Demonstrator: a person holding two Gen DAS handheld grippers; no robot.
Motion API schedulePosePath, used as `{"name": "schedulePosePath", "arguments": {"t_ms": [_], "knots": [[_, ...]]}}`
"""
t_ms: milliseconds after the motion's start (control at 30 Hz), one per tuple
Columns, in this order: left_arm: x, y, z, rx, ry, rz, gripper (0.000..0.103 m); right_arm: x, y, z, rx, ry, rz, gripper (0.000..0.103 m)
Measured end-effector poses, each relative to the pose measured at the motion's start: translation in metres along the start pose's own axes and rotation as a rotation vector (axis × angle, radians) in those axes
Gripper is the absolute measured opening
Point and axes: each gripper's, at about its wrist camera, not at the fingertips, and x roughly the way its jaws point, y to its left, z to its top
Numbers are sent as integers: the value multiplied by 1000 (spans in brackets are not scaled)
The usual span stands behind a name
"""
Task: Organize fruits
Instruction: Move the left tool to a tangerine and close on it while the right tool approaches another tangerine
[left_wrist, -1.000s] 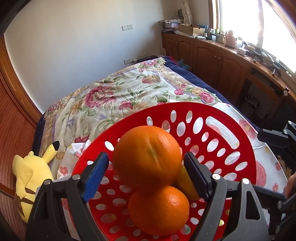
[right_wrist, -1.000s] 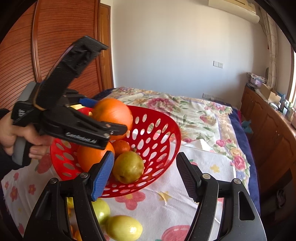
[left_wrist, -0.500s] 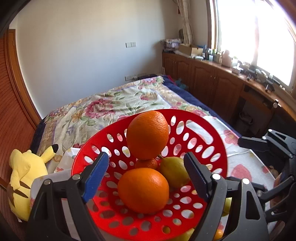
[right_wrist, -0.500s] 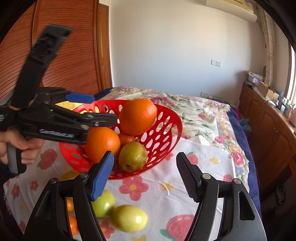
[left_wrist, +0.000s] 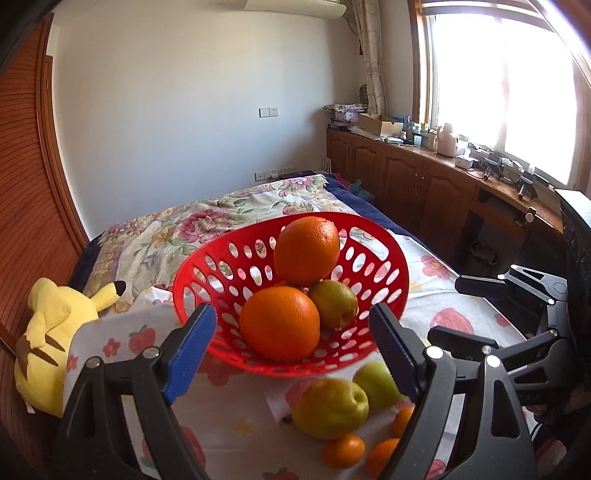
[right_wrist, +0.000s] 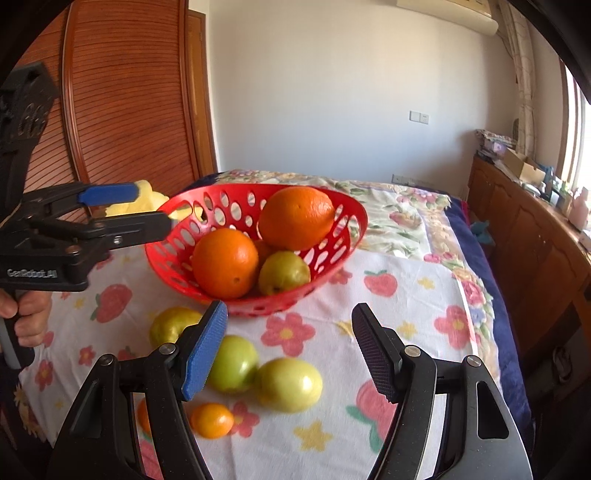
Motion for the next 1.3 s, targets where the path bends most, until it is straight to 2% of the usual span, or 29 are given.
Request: {"name": "schedulePosePath", "arguments": {"t_ms": [233, 600, 933, 1167, 1233, 1300], "knots": [[-15, 0, -33, -26, 8, -3, 86, -13, 9, -18, 10, 9, -18, 72], [-33, -4, -87, -74, 3, -28, 86, -20, 31, -51, 9, 46, 5, 69], [-37, -7, -118, -84, 18, -10, 86, -14, 56, -72, 2, 75, 61, 62], [-37, -23, -125, -69, 34, -67, 85, -7, 50, -76, 12, 91, 44, 56], [-35, -30, -125, -63, 41, -96, 83, -6, 46, -76, 22, 94, 42, 56], [-32, -36, -124, -57, 51, -116, 73, -6, 43, -77, 24, 97, 37, 56]]}}
